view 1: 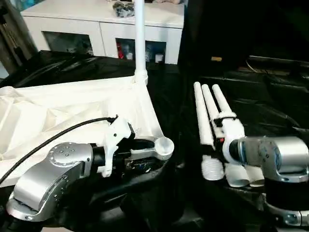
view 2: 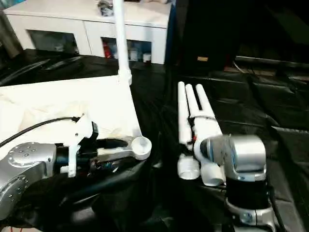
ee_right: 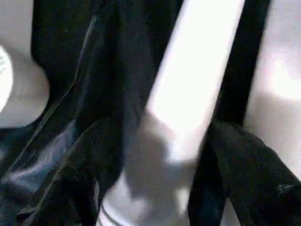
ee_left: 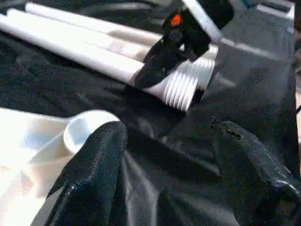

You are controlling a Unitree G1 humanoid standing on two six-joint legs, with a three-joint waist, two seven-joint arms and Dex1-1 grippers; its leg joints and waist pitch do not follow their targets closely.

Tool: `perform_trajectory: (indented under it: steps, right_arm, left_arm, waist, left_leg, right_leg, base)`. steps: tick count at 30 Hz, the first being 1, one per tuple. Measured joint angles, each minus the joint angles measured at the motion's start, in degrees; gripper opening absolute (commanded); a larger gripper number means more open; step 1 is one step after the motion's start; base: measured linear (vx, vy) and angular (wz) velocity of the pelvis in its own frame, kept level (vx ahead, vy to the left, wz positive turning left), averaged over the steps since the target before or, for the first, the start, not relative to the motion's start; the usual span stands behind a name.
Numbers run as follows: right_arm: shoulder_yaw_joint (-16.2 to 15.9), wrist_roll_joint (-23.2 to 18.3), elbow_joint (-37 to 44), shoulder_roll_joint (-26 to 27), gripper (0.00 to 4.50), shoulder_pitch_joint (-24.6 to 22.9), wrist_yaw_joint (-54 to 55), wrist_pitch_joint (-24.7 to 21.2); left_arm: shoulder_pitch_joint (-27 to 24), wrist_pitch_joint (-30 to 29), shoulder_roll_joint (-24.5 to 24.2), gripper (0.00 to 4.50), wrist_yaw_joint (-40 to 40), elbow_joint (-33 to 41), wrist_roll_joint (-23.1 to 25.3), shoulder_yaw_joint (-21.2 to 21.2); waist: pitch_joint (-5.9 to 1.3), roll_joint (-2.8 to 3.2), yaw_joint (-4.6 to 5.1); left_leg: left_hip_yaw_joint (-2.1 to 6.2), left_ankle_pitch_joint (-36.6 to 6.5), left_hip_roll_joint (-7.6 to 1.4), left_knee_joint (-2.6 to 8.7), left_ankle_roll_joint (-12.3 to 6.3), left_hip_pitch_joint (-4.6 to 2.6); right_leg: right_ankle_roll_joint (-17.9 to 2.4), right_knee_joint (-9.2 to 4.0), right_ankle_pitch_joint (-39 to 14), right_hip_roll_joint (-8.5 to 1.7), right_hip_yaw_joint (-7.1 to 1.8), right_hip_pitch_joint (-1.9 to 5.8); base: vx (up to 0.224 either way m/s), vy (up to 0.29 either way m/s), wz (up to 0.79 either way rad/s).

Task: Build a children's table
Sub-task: Pick table leg

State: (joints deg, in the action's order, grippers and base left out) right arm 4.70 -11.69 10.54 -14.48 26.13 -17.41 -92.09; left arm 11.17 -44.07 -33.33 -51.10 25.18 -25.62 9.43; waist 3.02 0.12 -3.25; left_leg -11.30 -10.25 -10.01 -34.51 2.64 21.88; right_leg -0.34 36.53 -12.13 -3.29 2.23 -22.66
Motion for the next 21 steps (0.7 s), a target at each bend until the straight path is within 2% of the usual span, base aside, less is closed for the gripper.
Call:
perform_trajectory:
  steps: [2, 16, 21]
  right_arm:
    - [-0.18, -0.05, 0.00, -0.07, 3.42, -0.01, 0.03, 0.00]
    - [-0.52, -1.07, -2.31, 0.01, 2.25, -1.52, 0.82, 0.00]
    - [1.93, -0.99, -2.47, 2.70, 1.96, -1.59, 2.03, 0.01]
  left_arm:
    - [-0.13, 0.04, -0.02, 3.27, -0.02, 0.00, 0.20, 0.04]
    - [-0.46, 0.46, -1.22, 3.30, 0.12, 0.09, 0.44, 0.07]
    - [-0.11, 0.42, -1.34, 3.30, 0.13, 0.56, 0.29, 0.06]
  waist:
    - [0.00, -0.02, 0.02]
    - [-0.11, -0.23, 0.03]
    - [-0.12, -0.17, -0.04]
  left_leg:
    - [0.00, 0.01, 0.00, -0.02, 0.02, 0.00]
    - [0.01, 0.08, 0.00, -0.02, 0.13, -0.06]
    - [0.03, 0.10, 0.00, -0.02, 0.17, -0.11]
  right_leg:
    - [0.01, 0.02, 0.00, 0.00, 0.00, 0.00]
    - [0.09, 0.14, -0.05, 0.00, 0.00, -0.01]
    - [0.09, 0.20, -0.05, 0.00, 0.01, -0.01]
  base:
    - [0.000, 0.000, 0.00]
    - [0.000, 0.000, 0.00]
    - [0.000, 0.000, 0.00]
